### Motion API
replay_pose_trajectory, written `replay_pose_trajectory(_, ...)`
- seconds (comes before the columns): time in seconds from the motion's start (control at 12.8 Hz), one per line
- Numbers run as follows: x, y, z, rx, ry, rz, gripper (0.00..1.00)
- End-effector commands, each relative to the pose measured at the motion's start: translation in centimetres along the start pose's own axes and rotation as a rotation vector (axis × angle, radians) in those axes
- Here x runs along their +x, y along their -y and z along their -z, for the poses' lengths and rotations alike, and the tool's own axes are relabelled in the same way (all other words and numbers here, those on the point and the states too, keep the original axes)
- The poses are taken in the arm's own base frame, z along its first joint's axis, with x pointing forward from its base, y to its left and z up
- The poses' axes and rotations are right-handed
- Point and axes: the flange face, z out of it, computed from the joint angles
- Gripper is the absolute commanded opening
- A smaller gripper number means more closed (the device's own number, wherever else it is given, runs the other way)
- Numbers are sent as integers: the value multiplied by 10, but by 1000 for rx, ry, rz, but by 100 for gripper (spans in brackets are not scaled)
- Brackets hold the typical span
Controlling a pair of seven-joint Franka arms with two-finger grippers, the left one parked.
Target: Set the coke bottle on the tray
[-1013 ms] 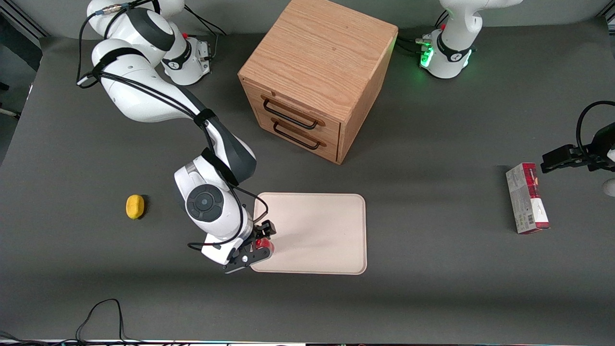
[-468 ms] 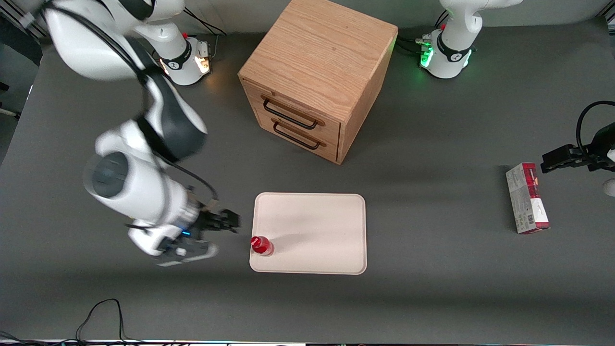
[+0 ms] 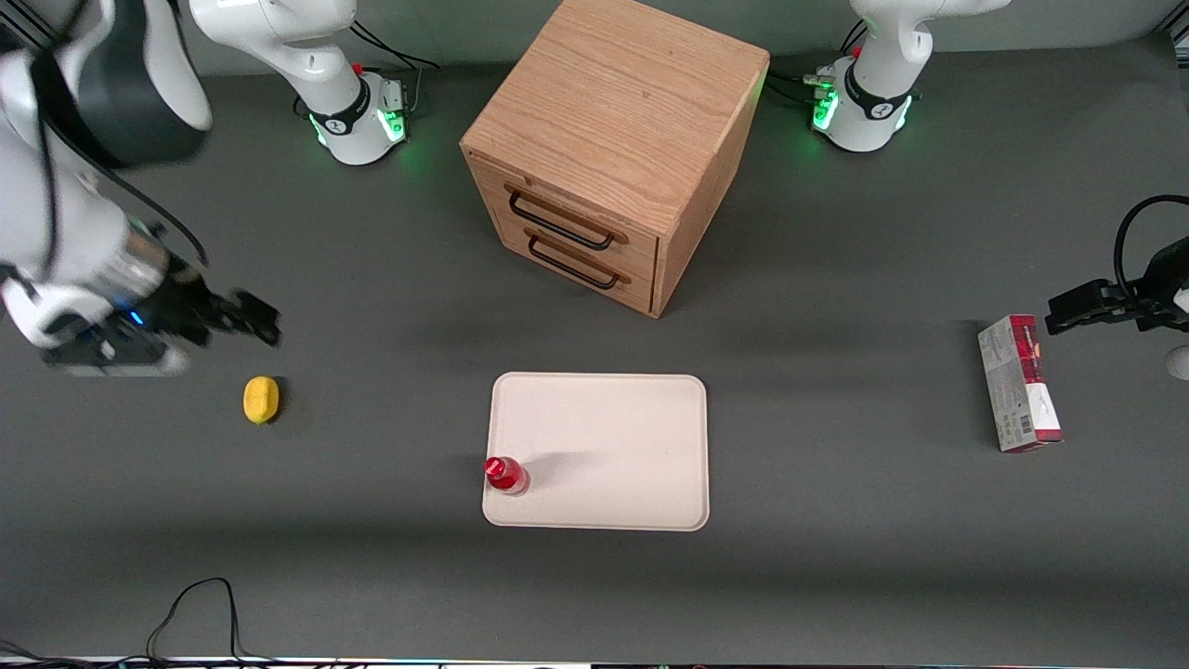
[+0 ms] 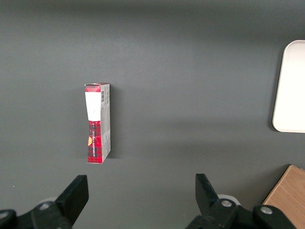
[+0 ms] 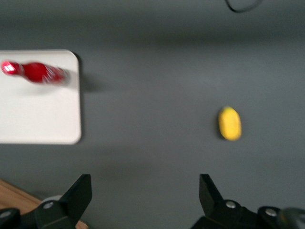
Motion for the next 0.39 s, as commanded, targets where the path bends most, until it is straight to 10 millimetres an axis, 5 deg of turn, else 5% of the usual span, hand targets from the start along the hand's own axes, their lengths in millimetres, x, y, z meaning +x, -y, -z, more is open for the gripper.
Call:
replay_pose_trajectory(0.0,-54,-37,18,35,32,-15,100)
replay_pose_trajectory(0.31,-40,-53,22,21,43,22,100)
